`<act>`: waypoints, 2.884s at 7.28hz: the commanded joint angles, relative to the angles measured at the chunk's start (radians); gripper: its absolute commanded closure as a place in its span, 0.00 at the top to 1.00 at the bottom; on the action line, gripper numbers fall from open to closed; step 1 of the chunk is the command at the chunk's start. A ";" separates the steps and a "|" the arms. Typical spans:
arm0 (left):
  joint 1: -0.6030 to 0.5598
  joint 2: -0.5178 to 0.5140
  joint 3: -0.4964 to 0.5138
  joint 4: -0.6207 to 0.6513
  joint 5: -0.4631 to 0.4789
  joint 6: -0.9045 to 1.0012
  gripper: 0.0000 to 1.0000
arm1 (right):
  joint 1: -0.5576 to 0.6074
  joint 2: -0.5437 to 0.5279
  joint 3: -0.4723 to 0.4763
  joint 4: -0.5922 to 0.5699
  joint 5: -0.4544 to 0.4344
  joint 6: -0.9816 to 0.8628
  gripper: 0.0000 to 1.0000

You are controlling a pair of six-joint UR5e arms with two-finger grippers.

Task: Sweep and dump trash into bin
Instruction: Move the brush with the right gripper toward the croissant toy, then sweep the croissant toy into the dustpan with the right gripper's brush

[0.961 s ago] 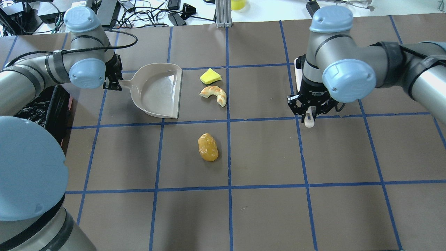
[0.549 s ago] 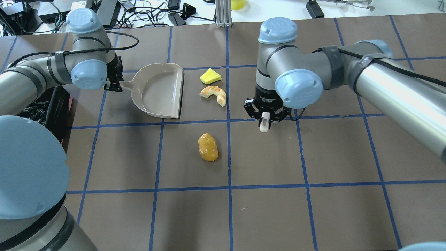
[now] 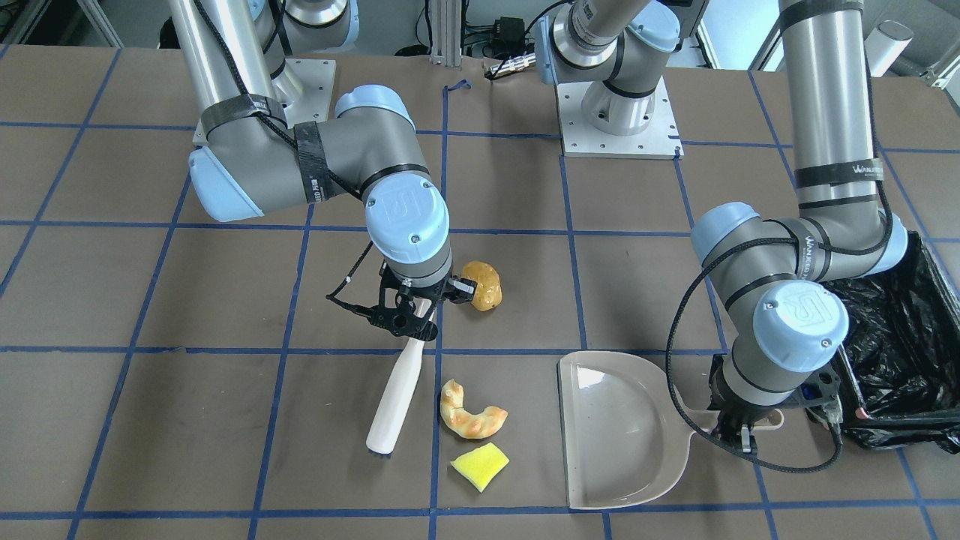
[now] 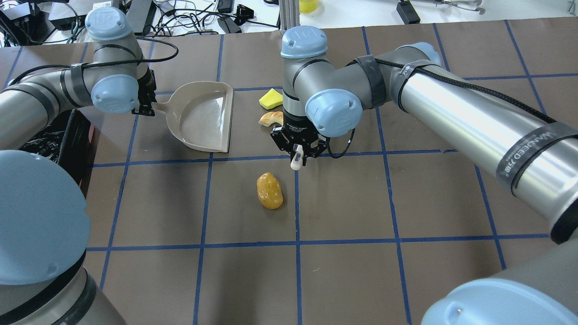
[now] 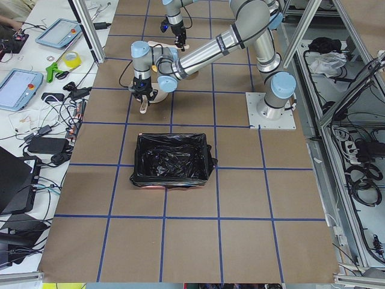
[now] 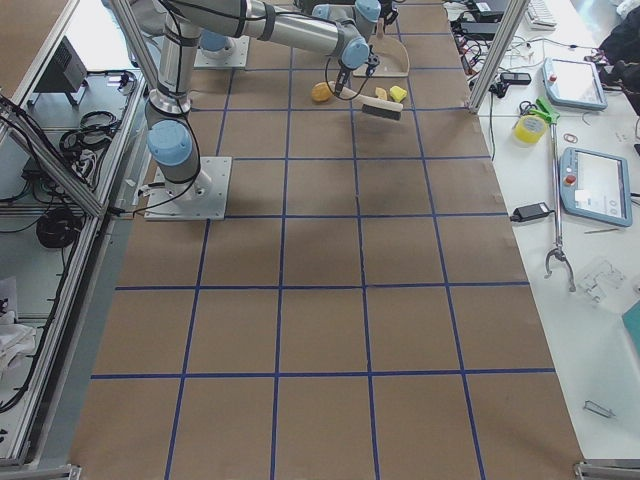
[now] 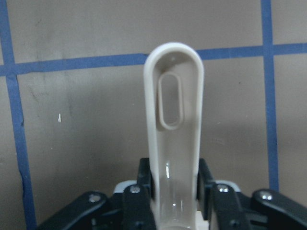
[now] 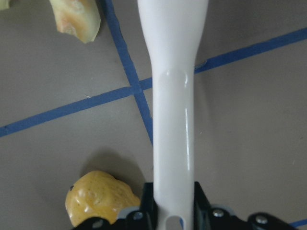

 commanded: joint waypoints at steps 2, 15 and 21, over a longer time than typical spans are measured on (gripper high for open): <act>-0.002 -0.003 0.002 0.002 0.015 -0.002 0.00 | 0.027 0.016 -0.010 -0.006 0.029 0.029 0.04; -0.002 -0.016 0.019 0.010 0.006 -0.020 0.00 | 0.187 0.228 -0.264 0.000 0.052 -0.234 0.04; -0.002 -0.014 0.021 0.007 0.006 -0.020 0.00 | 0.282 0.308 -0.403 0.003 0.050 -0.187 0.04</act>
